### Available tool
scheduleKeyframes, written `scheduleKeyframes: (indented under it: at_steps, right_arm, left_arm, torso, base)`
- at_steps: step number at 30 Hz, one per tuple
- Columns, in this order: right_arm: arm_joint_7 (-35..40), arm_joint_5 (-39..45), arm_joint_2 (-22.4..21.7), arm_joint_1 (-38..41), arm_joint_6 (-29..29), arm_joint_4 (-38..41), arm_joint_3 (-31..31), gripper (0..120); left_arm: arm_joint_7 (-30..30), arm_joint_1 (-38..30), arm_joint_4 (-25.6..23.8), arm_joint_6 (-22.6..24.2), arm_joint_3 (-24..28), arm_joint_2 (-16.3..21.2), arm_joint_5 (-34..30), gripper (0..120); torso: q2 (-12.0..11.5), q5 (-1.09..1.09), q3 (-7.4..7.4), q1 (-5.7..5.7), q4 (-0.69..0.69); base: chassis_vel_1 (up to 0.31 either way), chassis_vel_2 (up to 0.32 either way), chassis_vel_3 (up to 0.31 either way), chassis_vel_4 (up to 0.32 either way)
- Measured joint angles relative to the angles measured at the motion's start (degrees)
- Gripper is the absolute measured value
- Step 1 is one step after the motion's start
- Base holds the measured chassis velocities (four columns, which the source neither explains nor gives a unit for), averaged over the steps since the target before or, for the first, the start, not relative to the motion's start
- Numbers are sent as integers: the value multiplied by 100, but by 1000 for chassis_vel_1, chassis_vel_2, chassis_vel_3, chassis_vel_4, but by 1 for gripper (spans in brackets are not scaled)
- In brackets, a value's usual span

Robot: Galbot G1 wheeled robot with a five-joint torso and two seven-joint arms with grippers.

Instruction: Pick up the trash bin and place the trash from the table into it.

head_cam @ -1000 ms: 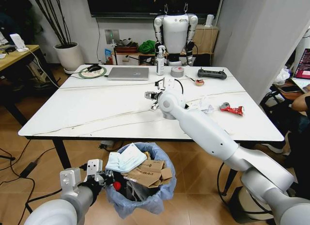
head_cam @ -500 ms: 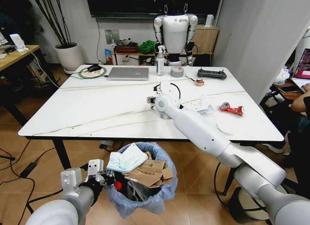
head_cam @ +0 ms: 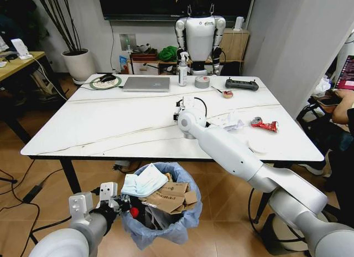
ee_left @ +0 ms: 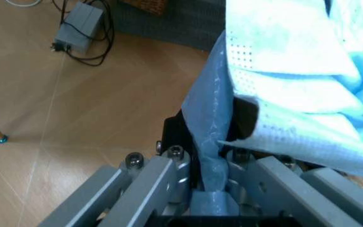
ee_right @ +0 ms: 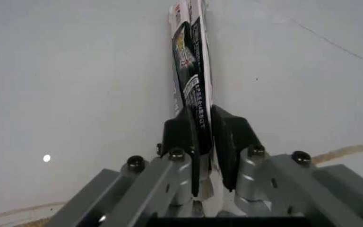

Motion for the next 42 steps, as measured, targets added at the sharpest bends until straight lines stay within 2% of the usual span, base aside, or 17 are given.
scheduleKeyframes:
  at_steps: [3,8,11,14,15,17,21,23,24,25,27,34,37,42]
  right_arm:
    - [0,-37,-9,-13,39,38,-8,0]
    - [0,-41,-56,-27,108,247,10,0]
    - [-2,-78,-166,-47,194,678,160,0]
    - [-143,-35,-731,-172,213,1995,396,0]
    - [-143,-35,-731,-172,213,1995,396,0]
    - [-202,199,-1290,-335,106,2935,589,0]
    - [-461,629,-2225,-867,49,4342,1050,0]
    - [-587,646,-2358,-993,51,4563,1145,0]
    - [-994,662,-2730,-1383,89,5150,1403,0]
    - [-1088,663,-2811,-1477,103,5267,1457,0]
    - [-1587,627,-3242,-1943,221,5843,1813,0]
    - [-2598,20,-3908,-2848,588,6550,2184,0]
    - [-2611,-73,-4051,-3290,600,6903,2217,0]
    - [-2066,27,-4243,-4285,595,7142,2260,0]
  left_arm:
    - [1,2,0,0,-13,12,-2,2]
    - [3,2,0,0,-23,24,-4,2]
    - [4,-1,0,0,-40,24,-4,2]
    - [5,-16,0,0,-57,-13,-1,2]
    - [5,-16,0,0,-57,-13,-1,2]
    - [5,-13,0,0,-64,-46,11,2]
    - [5,-37,0,0,-66,-1,-11,2]
    - [5,-43,0,0,-66,20,-21,2]
    - [5,-58,0,0,-69,57,-44,2]
    - [5,-64,0,0,-69,61,-48,2]
    - [4,-92,0,0,-67,72,-63,2]
    - [-14,-28,0,0,-77,57,-57,2]
    - [-29,-20,0,0,-105,58,-60,2]
    - [-42,-70,0,0,-98,57,-65,2]
  torso:
    - [0,0,0,0,0]
    - [0,0,1,0,0]
    - [0,0,0,0,2]
    - [0,1,0,1,3]
    - [0,1,0,1,3]
    - [0,1,-1,0,-1]
    - [0,3,-1,0,-3]
    - [0,5,-1,0,-3]
    - [0,3,-1,0,-3]
    - [0,4,-1,0,-2]
    - [0,1,-1,-1,-1]
    - [0,1,0,0,2]
    - [0,1,0,0,2]
    - [0,2,0,-1,-1]
  base:
    - [0,0,0,0]
    - [0,0,0,0]
    - [0,0,0,0]
    - [0,0,0,0]
    - [0,0,0,0]
    - [0,0,0,0]
    - [0,0,0,0]
    - [0,0,0,0]
    - [0,0,0,0]
    - [0,0,0,0]
    - [0,0,0,0]
    - [0,0,0,0]
    - [0,0,0,0]
    - [0,0,0,0]
